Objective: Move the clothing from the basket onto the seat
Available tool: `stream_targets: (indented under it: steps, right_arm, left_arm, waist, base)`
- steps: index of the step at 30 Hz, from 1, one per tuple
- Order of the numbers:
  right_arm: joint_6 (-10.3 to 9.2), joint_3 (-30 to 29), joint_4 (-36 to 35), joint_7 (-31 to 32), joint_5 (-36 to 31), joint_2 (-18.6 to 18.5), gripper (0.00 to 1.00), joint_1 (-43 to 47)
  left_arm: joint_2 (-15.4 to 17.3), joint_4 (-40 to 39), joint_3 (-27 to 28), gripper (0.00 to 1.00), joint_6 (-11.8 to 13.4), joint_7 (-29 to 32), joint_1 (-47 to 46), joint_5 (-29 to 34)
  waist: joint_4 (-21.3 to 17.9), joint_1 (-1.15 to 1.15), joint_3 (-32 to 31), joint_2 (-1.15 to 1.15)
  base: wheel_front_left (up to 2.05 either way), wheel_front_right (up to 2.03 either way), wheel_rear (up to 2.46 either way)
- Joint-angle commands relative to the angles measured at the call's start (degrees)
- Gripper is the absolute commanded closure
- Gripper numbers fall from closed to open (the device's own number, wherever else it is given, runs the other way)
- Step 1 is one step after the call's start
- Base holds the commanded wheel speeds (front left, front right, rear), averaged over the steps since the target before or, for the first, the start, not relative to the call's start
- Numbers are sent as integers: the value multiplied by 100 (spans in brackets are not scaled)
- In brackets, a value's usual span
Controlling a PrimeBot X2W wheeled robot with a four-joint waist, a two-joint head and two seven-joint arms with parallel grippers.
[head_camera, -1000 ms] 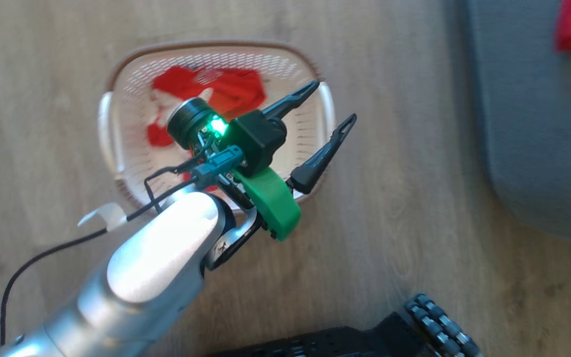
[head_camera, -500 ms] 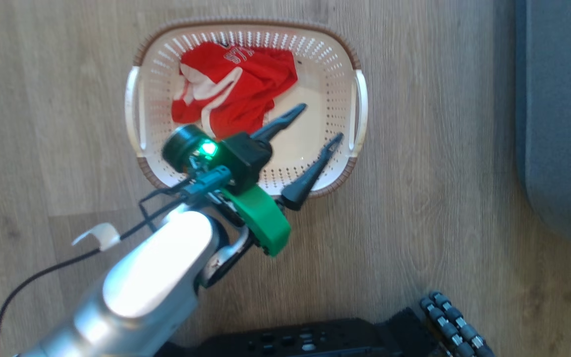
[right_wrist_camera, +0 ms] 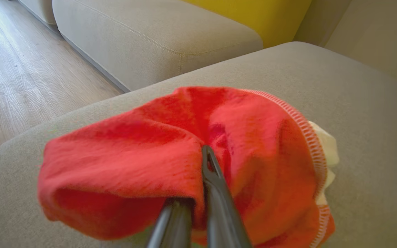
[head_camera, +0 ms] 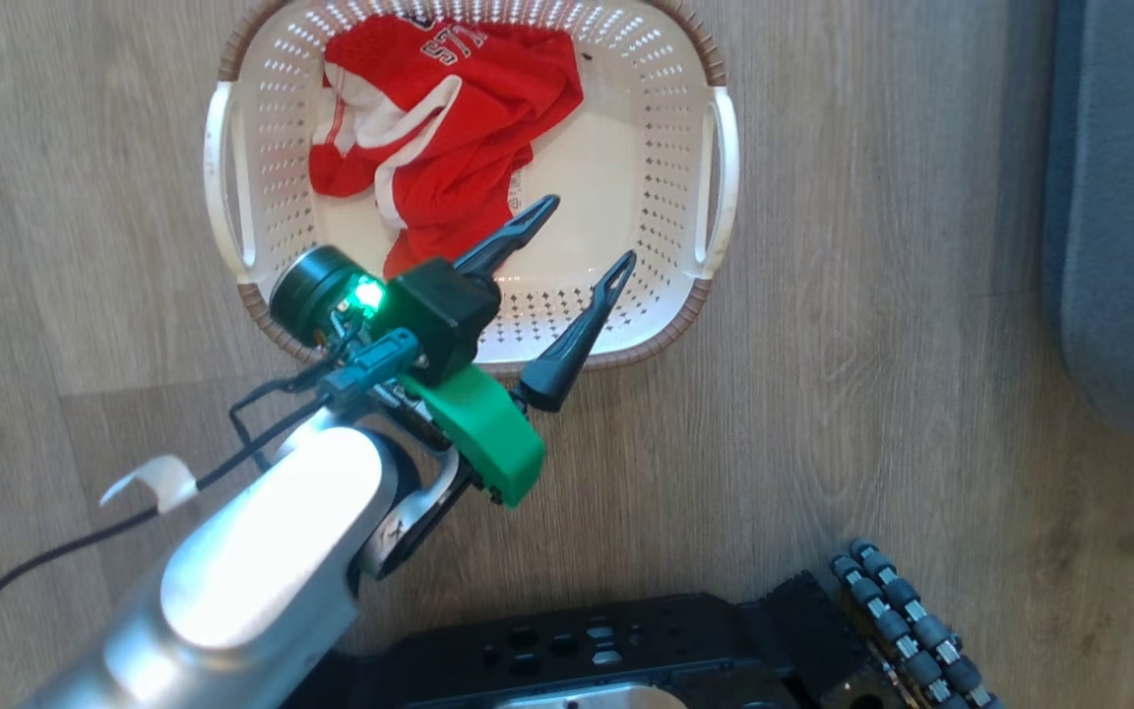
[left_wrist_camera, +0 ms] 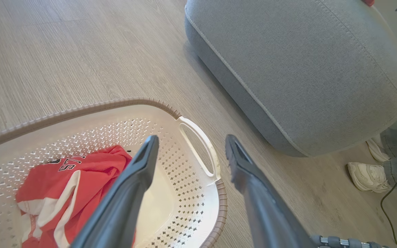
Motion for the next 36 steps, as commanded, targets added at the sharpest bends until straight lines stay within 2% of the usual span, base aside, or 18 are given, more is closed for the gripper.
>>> stream_targets:
  steps: [1,2,10,15,23,28,30,36]
  right_arm:
    - [40,-97,-111,-50,-134,-221,32,144]
    - [40,-111,-47,-31,-194,-204,0,143]
    - [40,238,39,23,-450,-192,0,295]
    - [40,960,-272,-214,-191,-117,0,926]
    - [40,2071,-1334,-560,616,203,0,2545]
    - [40,2349,-2203,-751,866,433,0,3500]
    - [40,2452,-2763,-766,1007,645,0,3963]
    - [40,2565,-3792,-700,766,1003,0,4786]
  left_arm:
    - [109,-245,160,0,67,16,172,-23]
    - [113,-257,177,0,79,15,166,-34]
    - [63,-183,300,0,84,-80,15,-126]
    - [-56,71,357,0,36,-227,-12,-278]
    - [-118,536,542,0,39,-538,245,-606]
    - [-166,764,686,0,97,-801,478,-794]
    - [-163,880,824,0,155,-934,620,-914]
    - [22,1053,1294,0,309,-1158,938,-1126]
  waist:
    - [-28,-1,-87,0]
    - [-43,-1,-117,0]
    - [-247,-1,-450,0]
    - [-386,-1,-891,0]
    - [-444,-1,-1778,0]
    - [-299,-1,-2316,0]
    - [-168,-1,-2605,0]
    - [161,-1,-3098,0]
  base:
    - [0,0,0]
    - [0,0,0]
    - [0,0,0]
    - [0,0,0]
    - [0,0,0]
    - [0,0,0]
    - [0,0,0]
    - [0,0,0]
